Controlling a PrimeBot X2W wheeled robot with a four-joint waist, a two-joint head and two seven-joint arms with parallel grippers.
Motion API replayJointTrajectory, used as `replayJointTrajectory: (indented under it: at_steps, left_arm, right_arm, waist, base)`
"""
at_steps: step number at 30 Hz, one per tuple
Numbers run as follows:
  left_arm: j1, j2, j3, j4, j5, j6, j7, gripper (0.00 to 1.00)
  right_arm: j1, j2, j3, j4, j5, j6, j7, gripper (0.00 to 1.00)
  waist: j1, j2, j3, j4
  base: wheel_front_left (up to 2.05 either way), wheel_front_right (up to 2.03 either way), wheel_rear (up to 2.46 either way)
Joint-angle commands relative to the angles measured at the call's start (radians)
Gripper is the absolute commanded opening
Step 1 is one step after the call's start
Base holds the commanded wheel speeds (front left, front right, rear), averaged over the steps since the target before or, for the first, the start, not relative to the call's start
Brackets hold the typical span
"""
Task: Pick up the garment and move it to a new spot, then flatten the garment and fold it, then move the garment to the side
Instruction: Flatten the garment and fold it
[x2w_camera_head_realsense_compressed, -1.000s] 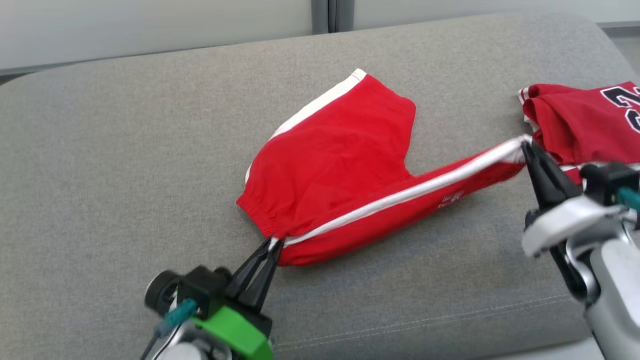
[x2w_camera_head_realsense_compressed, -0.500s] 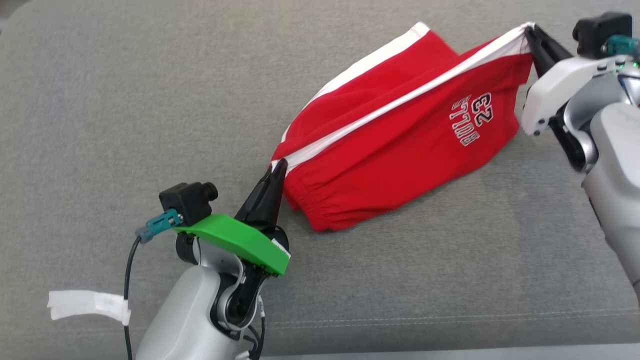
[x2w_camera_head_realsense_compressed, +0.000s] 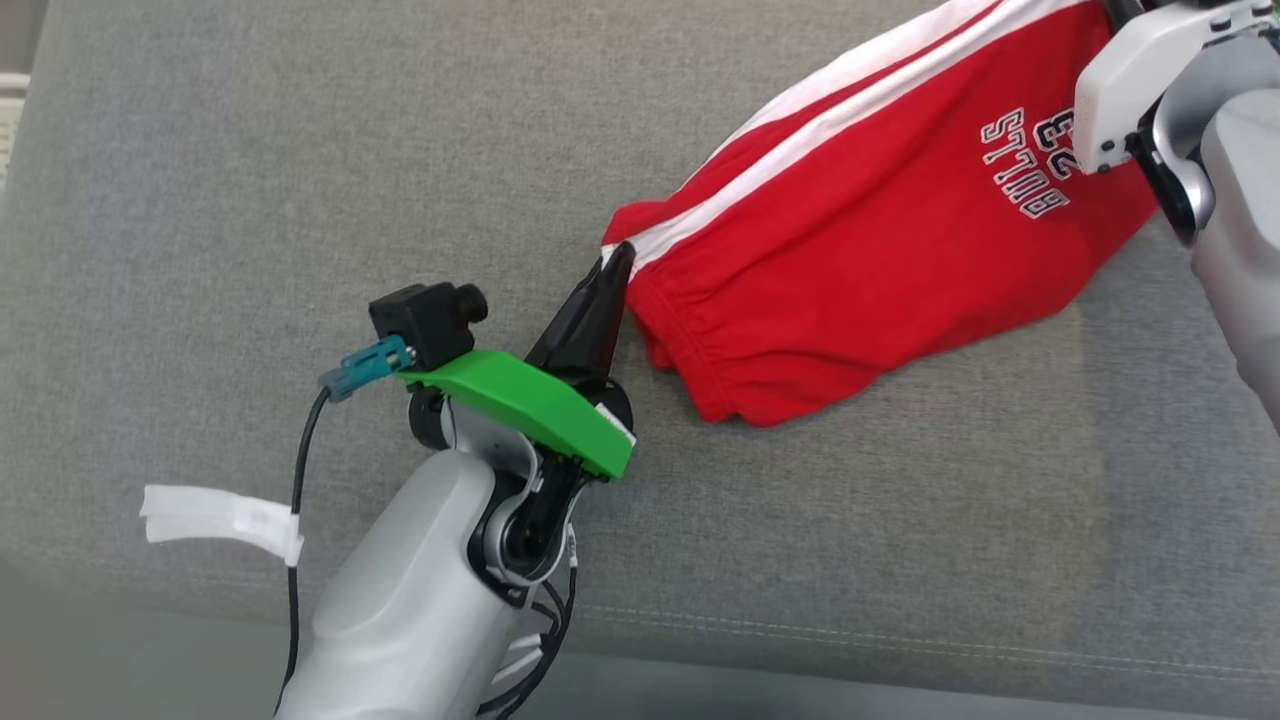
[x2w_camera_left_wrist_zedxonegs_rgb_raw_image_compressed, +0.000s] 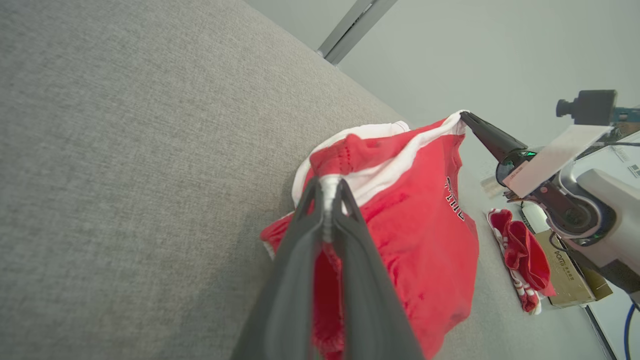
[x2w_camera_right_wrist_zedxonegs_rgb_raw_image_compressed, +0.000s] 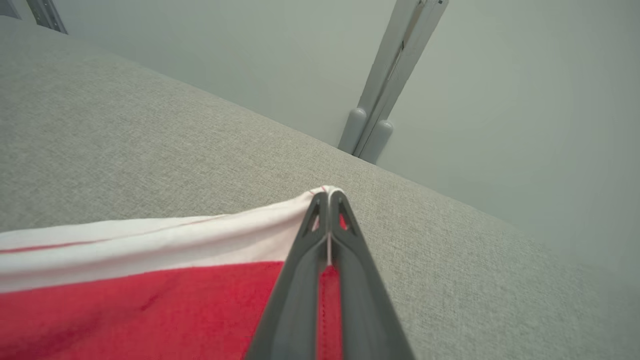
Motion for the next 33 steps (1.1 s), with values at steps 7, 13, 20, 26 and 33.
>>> replayJointTrajectory:
  at_steps: [7,13,20,26,33]
  left_arm:
    - [-0.085,0.001,-0.075,0.072,-0.046,0.044,-0.053,0.00]
    - [-0.112,0.001,-0.132,0.108,-0.084,0.042,-0.071,0.00]
    - [-0.146,0.001,-0.166,0.155,-0.041,0.062,-0.108,0.35]
    - [-0.128,0.015,-0.140,0.182,0.034,0.092,-0.139,1.00]
    - [-0.008,0.061,-0.005,0.040,0.269,0.202,-0.143,1.00]
  right_arm:
    - [-0.079,0.017,0.075,0.108,-0.017,-0.002,-0.073,0.00]
    - [-0.103,0.021,0.107,0.174,-0.003,-0.002,-0.095,0.00]
    - [-0.109,0.028,0.106,0.198,0.019,-0.002,-0.119,1.00]
    - [-0.041,0.044,0.080,0.110,0.041,-0.002,-0.130,1.00]
    - [0.126,0.048,-0.017,-0.095,0.038,-0.002,-0.131,1.00]
  waist:
    - [-0.0001,0.0000,0.060,0.061]
    - [-0.0001,0.0000,0.058,0.076]
    - [-0.0001,0.0000,0.043,0.069]
    - [-0.0001,0.0000,-0.007,0.037]
    - [-0.0001,0.0000,-0.087,-0.007]
  base:
    - [0.00,0.00,0.00]
    - [0.00,0.00,0.00]
    - [0.00,0.00,0.00]
    - [0.00,0.00,0.00]
    - [0.00,0.00,0.00]
